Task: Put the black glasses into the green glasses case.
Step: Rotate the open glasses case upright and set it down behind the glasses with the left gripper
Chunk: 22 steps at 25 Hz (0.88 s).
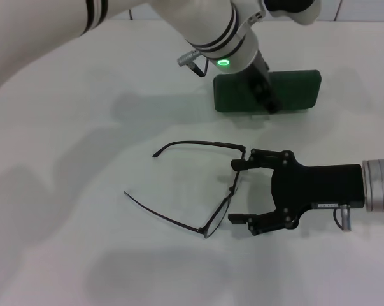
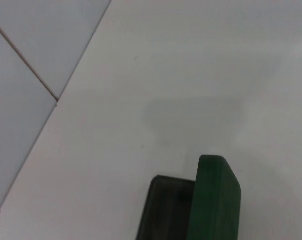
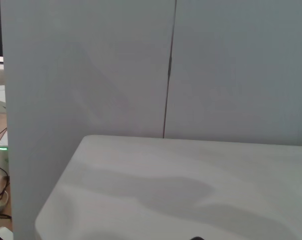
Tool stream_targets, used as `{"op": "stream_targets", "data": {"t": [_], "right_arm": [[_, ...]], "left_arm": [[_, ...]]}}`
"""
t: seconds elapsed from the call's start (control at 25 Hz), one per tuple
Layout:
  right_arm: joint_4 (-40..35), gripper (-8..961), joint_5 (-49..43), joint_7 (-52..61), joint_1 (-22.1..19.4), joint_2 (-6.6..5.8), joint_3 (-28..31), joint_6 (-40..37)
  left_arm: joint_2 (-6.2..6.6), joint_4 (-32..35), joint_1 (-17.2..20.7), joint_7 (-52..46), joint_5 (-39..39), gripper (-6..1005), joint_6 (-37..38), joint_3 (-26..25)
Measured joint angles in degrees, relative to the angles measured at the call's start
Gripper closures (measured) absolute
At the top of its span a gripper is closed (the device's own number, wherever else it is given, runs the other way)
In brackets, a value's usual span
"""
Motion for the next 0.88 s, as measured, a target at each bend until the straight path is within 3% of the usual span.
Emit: {"op": "stream_targets", "data": {"t": [0.32,0.6,0.88], "right_arm": [[0.0,70,0.0,0.0,0.11,0.0,0.0,1.06],[0.0,71,0.0,0.0,0.31,0.0,0.0,2.01],[0.05,71,0.0,0.0,0.34,0.0,0.0,2.65]], "left_arm": [[0.13,0.89,0.9,0.4,0.03,214,3.64,0.1],[0.48,9.05,5.87,1.41,0.5,215,7.54,0.17],[0.46,10.55,6.85,3.07,0.64,214,10.47,0.17]]}}
